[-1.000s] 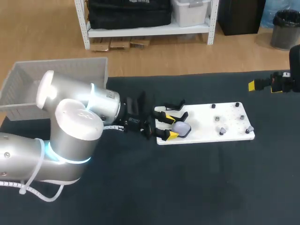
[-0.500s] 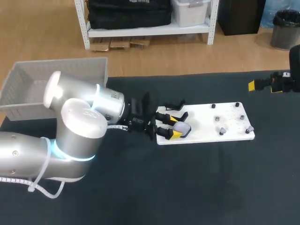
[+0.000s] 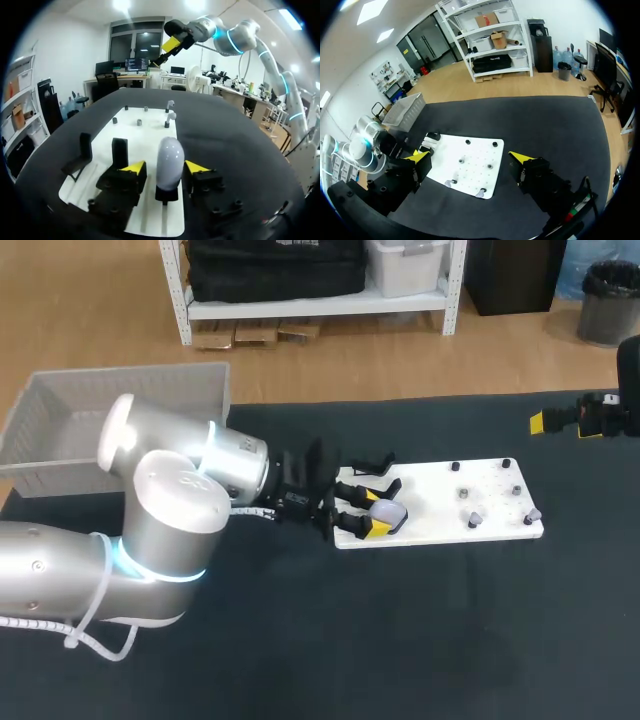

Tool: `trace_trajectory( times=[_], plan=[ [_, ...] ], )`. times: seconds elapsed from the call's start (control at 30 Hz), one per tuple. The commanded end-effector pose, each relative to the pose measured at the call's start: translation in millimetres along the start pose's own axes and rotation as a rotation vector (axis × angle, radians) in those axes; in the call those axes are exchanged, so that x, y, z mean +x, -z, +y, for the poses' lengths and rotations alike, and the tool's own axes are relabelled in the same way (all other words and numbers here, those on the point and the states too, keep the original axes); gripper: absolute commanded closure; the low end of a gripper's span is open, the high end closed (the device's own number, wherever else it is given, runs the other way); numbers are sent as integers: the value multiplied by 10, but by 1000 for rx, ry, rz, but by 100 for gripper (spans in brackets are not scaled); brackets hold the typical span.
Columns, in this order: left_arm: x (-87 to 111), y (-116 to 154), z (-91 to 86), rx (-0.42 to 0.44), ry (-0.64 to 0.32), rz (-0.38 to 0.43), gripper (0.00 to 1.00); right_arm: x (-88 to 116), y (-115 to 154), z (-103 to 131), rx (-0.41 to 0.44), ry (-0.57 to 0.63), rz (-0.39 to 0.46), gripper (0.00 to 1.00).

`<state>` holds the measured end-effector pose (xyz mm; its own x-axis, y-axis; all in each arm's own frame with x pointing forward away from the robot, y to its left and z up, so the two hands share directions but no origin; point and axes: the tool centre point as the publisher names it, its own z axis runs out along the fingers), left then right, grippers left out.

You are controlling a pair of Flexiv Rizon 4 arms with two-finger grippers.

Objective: Pick up each earbud case from the left stands, insert the matching earbuds, close the lid, and place the case in the box.

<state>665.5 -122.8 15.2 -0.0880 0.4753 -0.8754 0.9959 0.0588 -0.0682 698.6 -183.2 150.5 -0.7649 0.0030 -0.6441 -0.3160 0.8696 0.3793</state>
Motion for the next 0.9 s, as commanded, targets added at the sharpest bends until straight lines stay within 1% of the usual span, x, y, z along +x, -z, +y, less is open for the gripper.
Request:
trace_trajectory(
  times=[0.03, 0.13, 0.2, 0.27, 0.3, 0.47, 0.6, 0.73, 0.9],
  plan=[
    [18, -22, 21, 3, -1, -9, 56, -2, -2, -13, -4, 1, 1, 0],
    [26, -29, 23, 6, 2, -8, 57, -2, -2, -13, -4, 1, 1, 0],
    [28, -30, 23, 8, 4, -10, 66, -2, -2, -13, -4, 1, 1, 0],
    [29, -30, 23, 9, 5, -12, 87, -2, -2, -13, -4, 1, 1, 0],
    [29, -29, 21, 10, 5, -15, 100, -2, -2, -13, -4, 1, 1, 0],
    [8, -2, 3, 12, 0, -19, 100, -2, -2, -13, -4, 1, 1, 0],
    [-74, 75, -37, 14, -11, -47, 100, -2, -2, -13, -4, 1, 1, 0],
    [-214, 205, -116, 11, -29, -79, 100, -2, -2, -13, -4, 1, 1, 0],
    [-471, 392, -247, -14, -61, -94, 100, -2, -2, -13, -4, 1, 1, 0]
  ],
)
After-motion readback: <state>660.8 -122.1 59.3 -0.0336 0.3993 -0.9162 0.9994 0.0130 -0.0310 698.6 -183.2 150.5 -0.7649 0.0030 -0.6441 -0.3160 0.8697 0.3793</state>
